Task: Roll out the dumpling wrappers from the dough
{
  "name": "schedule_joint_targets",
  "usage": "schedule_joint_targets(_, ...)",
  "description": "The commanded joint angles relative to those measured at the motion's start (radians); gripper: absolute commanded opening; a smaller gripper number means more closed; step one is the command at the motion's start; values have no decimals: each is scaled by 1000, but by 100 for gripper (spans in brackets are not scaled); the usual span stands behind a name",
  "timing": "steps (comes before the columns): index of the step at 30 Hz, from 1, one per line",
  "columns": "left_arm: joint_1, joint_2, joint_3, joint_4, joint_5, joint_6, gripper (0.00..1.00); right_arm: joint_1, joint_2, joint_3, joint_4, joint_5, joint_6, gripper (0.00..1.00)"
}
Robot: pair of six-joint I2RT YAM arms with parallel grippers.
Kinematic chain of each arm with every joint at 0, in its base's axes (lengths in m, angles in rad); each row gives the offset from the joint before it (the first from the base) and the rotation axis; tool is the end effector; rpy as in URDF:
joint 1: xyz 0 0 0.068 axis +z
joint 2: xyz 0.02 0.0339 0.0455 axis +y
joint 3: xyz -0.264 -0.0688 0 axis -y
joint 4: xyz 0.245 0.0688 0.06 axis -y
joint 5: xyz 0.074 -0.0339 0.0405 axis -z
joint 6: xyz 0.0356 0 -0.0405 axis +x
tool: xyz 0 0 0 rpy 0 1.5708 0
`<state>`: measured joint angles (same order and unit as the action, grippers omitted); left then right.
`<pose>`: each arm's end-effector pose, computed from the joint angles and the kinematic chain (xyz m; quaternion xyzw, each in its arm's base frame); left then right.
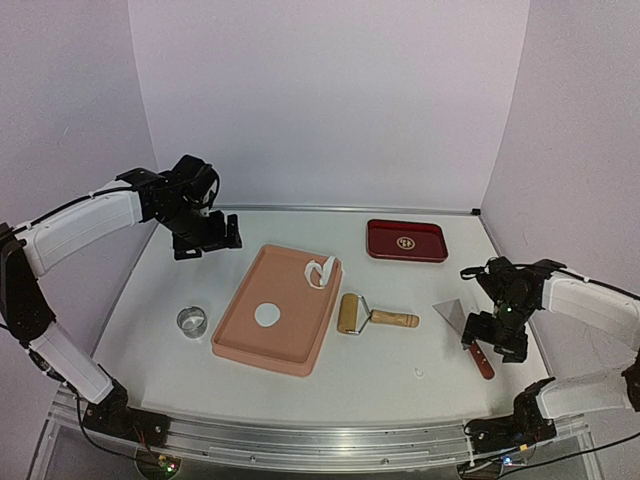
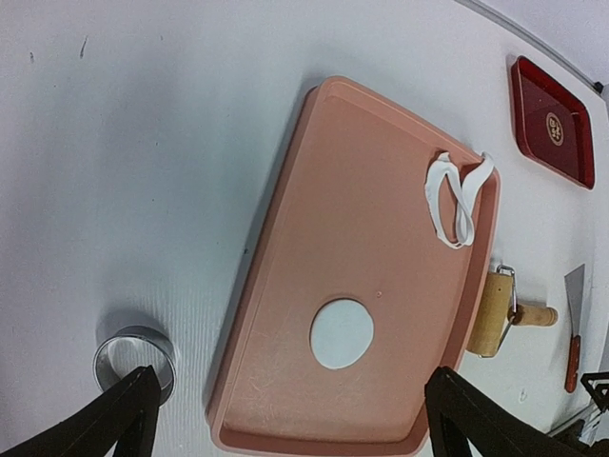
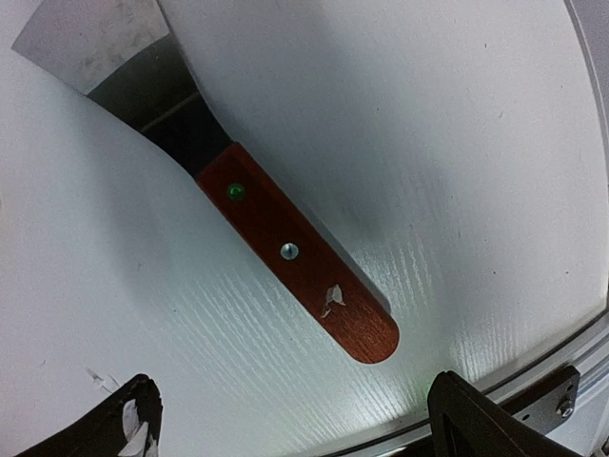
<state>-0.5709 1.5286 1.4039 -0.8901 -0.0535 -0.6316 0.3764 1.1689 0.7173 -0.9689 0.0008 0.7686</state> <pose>0.2680 -0.1698 0.3133 -0.0365 0.9606 -0.1340 0.2408 0.1672 0.0661 0.1952 0.1943 0.9781 0.0403 0.0633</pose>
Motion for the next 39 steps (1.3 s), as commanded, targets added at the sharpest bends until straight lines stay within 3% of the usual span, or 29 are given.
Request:
schedule_joint_targets(1,-2,-39,-4,4,18,-31,98,-47,-29,-74,62,-28,57,97)
schedule_joint_targets(9,-2,-35,-21,26,50,-65,96,-109,-50,-170,194,-31,39,92)
schedule_joint_targets(16,-2,-53,-54,43,91,-88,95,-110,-17,-187,281,-81,4,65)
schedule_joint_targets(24,-2,-56,-42,45,85,-79,95,-110,74,-153,306,-149,-55,48)
schedule_joint_targets(26,-3,-57,-42,46,84,-76,95,-109,92,-128,293,-167,-72,48)
schedule_joint_targets(30,-3,-62,-42,41,78,-72,95,-109,84,-116,213,-135,-13,62)
schedule_joint_targets(39,-3,-57,-47,80,89,-83,95,-90,129,-114,136,-108,6,57)
